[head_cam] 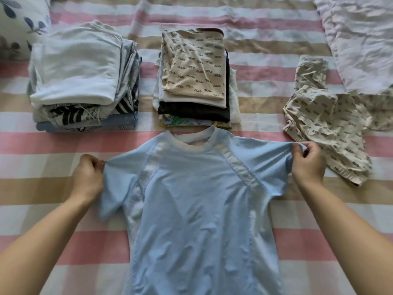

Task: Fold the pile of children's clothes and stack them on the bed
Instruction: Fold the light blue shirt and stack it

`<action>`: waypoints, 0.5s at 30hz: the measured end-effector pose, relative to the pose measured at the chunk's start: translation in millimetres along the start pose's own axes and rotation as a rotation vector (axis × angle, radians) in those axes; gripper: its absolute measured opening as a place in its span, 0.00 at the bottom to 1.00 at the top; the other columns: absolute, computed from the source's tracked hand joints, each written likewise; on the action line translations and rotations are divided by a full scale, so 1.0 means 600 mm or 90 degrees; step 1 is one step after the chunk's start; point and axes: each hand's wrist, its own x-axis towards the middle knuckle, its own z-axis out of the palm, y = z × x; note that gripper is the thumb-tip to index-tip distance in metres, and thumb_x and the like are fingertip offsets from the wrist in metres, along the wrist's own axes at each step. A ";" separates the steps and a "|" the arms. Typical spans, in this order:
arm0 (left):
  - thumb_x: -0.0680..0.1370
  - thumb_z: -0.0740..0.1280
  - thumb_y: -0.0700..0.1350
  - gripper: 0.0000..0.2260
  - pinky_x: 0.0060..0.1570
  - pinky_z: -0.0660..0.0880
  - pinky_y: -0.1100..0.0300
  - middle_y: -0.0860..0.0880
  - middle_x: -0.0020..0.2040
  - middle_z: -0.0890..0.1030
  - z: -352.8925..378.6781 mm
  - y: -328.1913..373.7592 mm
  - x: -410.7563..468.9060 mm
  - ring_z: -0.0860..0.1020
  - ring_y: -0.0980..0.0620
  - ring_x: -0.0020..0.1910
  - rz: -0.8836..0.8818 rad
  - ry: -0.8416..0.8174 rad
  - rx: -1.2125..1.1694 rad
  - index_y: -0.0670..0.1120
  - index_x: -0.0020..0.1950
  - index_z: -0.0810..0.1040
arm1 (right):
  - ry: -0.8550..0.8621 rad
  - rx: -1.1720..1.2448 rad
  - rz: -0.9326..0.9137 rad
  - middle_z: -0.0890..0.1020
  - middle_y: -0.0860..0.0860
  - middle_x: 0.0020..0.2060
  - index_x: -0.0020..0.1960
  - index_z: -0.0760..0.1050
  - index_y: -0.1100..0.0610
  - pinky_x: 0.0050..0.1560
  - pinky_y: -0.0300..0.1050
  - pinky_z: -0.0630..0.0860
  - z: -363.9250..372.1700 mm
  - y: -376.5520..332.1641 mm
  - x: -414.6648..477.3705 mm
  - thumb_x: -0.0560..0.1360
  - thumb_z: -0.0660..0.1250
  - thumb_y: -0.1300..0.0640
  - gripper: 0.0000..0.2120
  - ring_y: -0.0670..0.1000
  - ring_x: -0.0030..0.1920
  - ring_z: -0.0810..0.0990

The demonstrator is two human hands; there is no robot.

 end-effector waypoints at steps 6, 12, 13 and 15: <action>0.79 0.60 0.43 0.07 0.38 0.66 0.53 0.33 0.46 0.78 0.014 -0.011 0.041 0.73 0.40 0.40 0.056 -0.038 0.162 0.41 0.47 0.72 | -0.070 -0.187 -0.005 0.81 0.58 0.49 0.51 0.76 0.58 0.41 0.45 0.66 0.019 0.017 0.050 0.77 0.62 0.51 0.11 0.60 0.49 0.77; 0.78 0.64 0.46 0.09 0.39 0.65 0.53 0.40 0.41 0.77 0.009 -0.024 0.012 0.75 0.39 0.42 0.065 -0.067 0.110 0.41 0.43 0.74 | -0.122 -0.071 0.041 0.79 0.57 0.53 0.61 0.71 0.60 0.48 0.48 0.72 -0.008 0.038 0.009 0.74 0.67 0.49 0.20 0.57 0.51 0.77; 0.78 0.65 0.45 0.10 0.37 0.66 0.52 0.40 0.39 0.77 0.006 -0.028 0.006 0.74 0.39 0.39 0.063 -0.082 0.105 0.40 0.41 0.74 | -0.132 -0.068 0.034 0.79 0.57 0.54 0.62 0.70 0.60 0.49 0.49 0.72 -0.016 0.044 0.000 0.74 0.67 0.52 0.20 0.58 0.52 0.77; 0.76 0.67 0.43 0.10 0.34 0.67 0.52 0.39 0.34 0.76 0.003 -0.034 0.000 0.73 0.40 0.34 0.040 -0.100 0.061 0.40 0.38 0.73 | -0.119 -0.081 0.000 0.79 0.59 0.53 0.61 0.68 0.60 0.47 0.49 0.70 -0.028 0.056 -0.012 0.75 0.65 0.57 0.17 0.60 0.51 0.77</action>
